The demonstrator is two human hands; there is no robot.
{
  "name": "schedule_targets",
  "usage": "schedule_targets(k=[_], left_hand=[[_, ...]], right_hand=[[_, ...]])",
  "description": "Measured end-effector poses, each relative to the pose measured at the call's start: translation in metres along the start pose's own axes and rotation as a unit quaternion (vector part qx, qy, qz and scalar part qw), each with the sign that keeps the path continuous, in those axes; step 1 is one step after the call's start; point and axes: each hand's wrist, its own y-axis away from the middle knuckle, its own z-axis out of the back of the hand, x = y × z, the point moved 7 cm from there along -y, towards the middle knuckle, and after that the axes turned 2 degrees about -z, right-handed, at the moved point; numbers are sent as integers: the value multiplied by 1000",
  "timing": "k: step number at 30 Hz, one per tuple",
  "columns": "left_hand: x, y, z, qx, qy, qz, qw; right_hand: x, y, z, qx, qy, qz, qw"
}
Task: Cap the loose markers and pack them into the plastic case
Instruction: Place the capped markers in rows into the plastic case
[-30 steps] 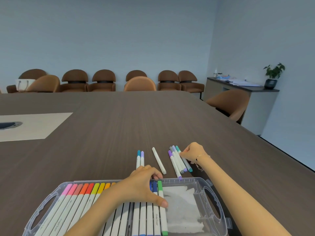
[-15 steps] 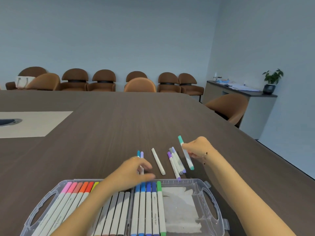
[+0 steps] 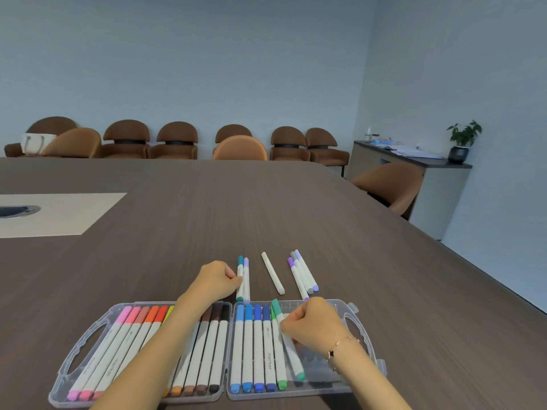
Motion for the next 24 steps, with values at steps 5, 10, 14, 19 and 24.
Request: schedule_targets(k=[5,10,14,19,24], left_hand=[[-6,-9,-11,59,-39,38,997],[-6,-16,-11,45,-29,78,996],[-7,-15,-8,28,-21,92,995],[-9,-10,1,12,22,92,995],[-17,6,11,26,92,74,993]], right_hand=[[-1,-2,-3,-11,5,22,1000],[-11,-2,-1,19,3,31,999],[-10,-2,2,23,-9,44,999],[-8,0,0,18,1,61,998],[-7,1,-1,39,17,60,997]])
